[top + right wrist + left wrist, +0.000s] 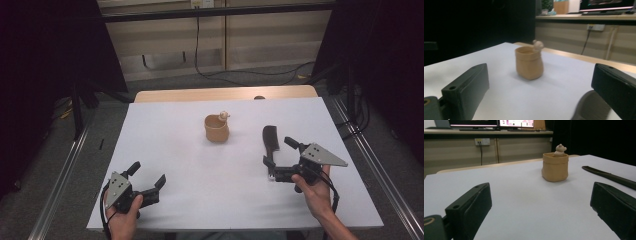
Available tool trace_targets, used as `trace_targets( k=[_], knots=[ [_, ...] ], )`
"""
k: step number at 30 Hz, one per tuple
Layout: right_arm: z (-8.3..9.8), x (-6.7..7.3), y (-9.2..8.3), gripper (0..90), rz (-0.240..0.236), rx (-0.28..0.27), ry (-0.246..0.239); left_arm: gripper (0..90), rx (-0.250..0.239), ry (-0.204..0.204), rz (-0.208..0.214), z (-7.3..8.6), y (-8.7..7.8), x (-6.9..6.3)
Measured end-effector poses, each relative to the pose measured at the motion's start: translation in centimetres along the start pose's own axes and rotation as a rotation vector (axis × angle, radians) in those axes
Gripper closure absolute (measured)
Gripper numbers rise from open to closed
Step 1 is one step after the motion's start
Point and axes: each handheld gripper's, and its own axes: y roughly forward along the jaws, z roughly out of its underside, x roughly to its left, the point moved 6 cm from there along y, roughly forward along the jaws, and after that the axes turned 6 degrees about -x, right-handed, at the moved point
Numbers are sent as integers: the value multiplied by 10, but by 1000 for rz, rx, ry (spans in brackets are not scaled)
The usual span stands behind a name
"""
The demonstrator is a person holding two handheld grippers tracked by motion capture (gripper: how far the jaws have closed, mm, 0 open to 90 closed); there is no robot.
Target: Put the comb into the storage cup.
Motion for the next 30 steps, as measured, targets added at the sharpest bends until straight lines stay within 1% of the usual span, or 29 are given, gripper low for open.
trace_targets(
  k=[1,2,3,5,7,8,14,15,16,17,19,21,23,24,25,28,30],
  knots=[
    [1,2,2,8,-8,10,-2,37,-7,-33,4,-1,-1,-1],
    [2,3,3,8,-13,12,2,37,4,-16,6,0,-1,-2],
    [2,4,4,8,-18,16,-2,38,6,-16,7,0,-1,-3],
    [2,7,6,8,-26,20,-11,37,2,-25,12,0,-1,-2],
    [1,8,9,10,-41,25,-5,37,3,-25,5,1,-1,-1],
    [0,8,10,11,-42,27,-6,37,1,-33,7,1,-1,-1],
    [0,7,16,19,-47,44,-3,38,5,-14,20,0,2,-3],
    [0,7,18,17,-45,51,0,38,5,6,24,-1,1,-4],
    [0,6,19,15,-42,53,-3,38,2,13,25,-2,1,-5],
    [0,5,21,15,-36,61,-9,37,0,13,29,-2,1,-6],
    [1,6,26,16,-39,69,4,37,-1,8,30,-2,2,-6],
    [2,7,31,15,-42,72,9,37,7,8,32,-1,2,-5],
    [2,8,34,7,-44,71,19,37,7,6,26,-1,3,-4],
    [5,9,35,9,-45,85,13,37,3,-7,26,-1,3,-3],
    [6,10,36,11,-35,84,10,37,5,-13,27,-1,3,-2],
    [8,10,35,14,-42,92,-10,37,-1,-20,13,-1,3,1],
    [8,10,35,28,-37,87,-4,37,-2,-34,13,-1,3,2]
  ],
)
